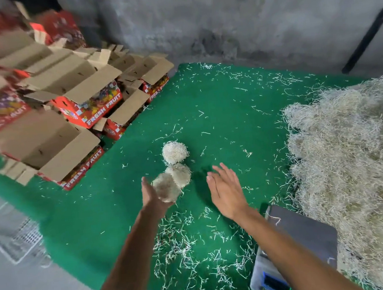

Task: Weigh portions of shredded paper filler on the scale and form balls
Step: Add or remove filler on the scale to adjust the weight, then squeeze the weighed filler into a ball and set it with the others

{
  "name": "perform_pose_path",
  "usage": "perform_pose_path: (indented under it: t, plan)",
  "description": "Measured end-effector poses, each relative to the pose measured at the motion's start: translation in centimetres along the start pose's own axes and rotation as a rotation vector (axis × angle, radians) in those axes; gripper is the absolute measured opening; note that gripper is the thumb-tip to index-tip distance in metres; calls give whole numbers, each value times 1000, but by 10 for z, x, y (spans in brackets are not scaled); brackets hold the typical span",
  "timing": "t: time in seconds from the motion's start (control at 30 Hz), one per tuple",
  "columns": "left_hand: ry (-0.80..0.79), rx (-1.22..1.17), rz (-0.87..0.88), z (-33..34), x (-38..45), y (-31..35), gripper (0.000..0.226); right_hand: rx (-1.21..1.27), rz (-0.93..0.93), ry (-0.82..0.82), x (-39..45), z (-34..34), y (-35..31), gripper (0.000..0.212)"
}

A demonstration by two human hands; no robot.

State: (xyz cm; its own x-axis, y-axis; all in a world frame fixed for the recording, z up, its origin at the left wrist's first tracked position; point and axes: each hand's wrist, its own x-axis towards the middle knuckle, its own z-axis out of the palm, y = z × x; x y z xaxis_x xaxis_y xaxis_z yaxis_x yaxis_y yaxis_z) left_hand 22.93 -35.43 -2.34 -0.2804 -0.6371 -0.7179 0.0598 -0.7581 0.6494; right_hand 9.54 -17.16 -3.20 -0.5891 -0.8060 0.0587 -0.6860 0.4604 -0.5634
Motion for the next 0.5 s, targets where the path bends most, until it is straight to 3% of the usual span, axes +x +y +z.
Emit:
perform_pose_path:
  t: [0.13,0.2,0.4,0.5]
  plan:
    - [47,248,187,-16,12,-11,72,18,17,-70,3,17,-5,62]
    - [-5,252,288,-6,6,-30,66,37,26,-60,4,19,-5,62]
    - [-363,287,133,68,-19,-67,56,59,96,70,-9,-12,30,54]
    - [-467,359,159,110,-35,-92,61,35,158,156,-27,-43,66,52]
